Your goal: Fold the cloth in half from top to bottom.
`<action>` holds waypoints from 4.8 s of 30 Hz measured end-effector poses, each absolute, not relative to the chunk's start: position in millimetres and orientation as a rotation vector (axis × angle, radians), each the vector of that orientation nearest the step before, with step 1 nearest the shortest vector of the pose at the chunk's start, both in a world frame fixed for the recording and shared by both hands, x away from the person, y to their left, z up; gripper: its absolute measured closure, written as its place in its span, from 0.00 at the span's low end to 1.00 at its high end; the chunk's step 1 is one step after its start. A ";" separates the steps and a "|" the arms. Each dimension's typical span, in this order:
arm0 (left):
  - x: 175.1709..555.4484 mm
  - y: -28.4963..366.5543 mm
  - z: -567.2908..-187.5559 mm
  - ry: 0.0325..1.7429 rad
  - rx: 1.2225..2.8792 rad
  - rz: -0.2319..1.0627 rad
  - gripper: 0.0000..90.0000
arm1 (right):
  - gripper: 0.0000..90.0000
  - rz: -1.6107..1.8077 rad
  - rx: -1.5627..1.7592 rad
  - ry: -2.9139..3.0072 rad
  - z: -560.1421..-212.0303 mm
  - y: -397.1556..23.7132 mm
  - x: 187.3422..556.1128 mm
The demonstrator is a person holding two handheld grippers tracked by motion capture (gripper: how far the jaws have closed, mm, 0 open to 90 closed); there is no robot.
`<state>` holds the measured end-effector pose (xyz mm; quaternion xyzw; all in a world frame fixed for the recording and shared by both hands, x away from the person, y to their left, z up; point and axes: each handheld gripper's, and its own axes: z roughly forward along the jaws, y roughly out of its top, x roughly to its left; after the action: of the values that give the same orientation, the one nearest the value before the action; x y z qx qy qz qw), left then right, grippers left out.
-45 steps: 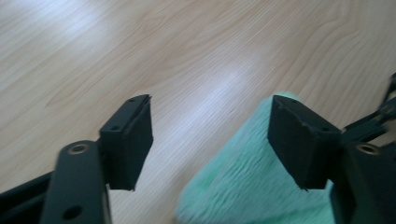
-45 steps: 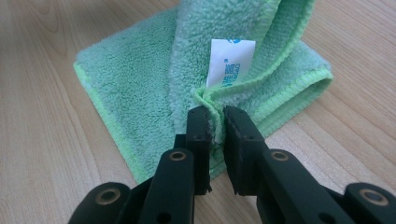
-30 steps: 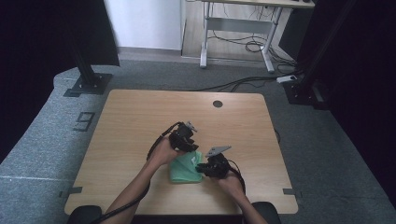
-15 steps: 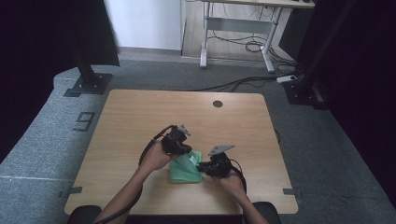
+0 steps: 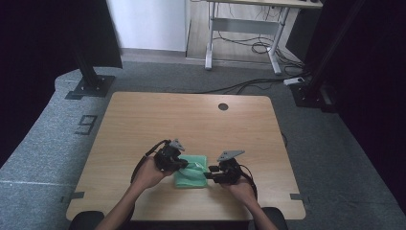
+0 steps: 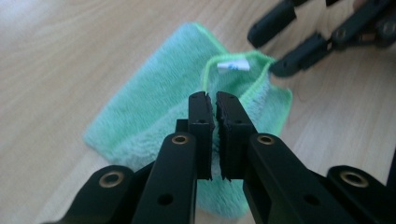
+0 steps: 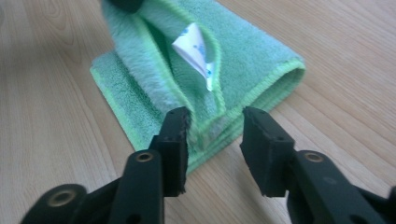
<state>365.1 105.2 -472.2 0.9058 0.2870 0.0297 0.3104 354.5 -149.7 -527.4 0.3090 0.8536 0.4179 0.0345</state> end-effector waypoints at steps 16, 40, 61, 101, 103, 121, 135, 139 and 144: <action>337.6 137.6 -475.3 0.767 2.282 0.133 0.54 | 0.47 1.253 0.954 2.573 -513.6 -162.7 356.9; 339.3 151.3 -524.8 0.944 2.280 0.172 0.26 | 0.24 1.115 0.970 2.597 -536.6 -131.7 352.3; 318.2 152.7 -522.8 0.856 2.257 0.249 0.26 | 0.30 1.154 0.939 2.550 -526.6 -138.7 332.3; 358.3 151.8 -543.5 0.932 2.255 0.366 0.26 | 0.30 1.023 0.963 2.523 -545.4 -131.2 370.7; 361.9 151.5 -543.7 0.938 2.251 0.367 0.26 | 0.30 1.010 0.965 2.518 -545.5 -130.9 374.2; 397.3 151.6 -545.6 0.976 2.218 0.383 0.25 | 0.28 1.004 1.024 2.473 -546.2 -130.8 407.8; 406.3 151.1 -547.6 0.973 2.200 0.389 0.23 | 0.28 1.012 1.050 2.444 -547.4 -134.1 420.0; 405.8 151.1 -546.7 0.974 2.209 0.384 0.23 | 0.28 1.010 1.054 2.446 -547.0 -134.1 419.7; 405.0 150.5 -543.9 0.960 2.215 0.374 0.23 | 0.28 1.024 1.044 2.459 -546.8 -133.7 418.3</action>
<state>405.0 150.5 -543.9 0.8519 0.3691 0.1437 0.3426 418.3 -133.7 -546.8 0.3612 0.8510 0.3545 0.1400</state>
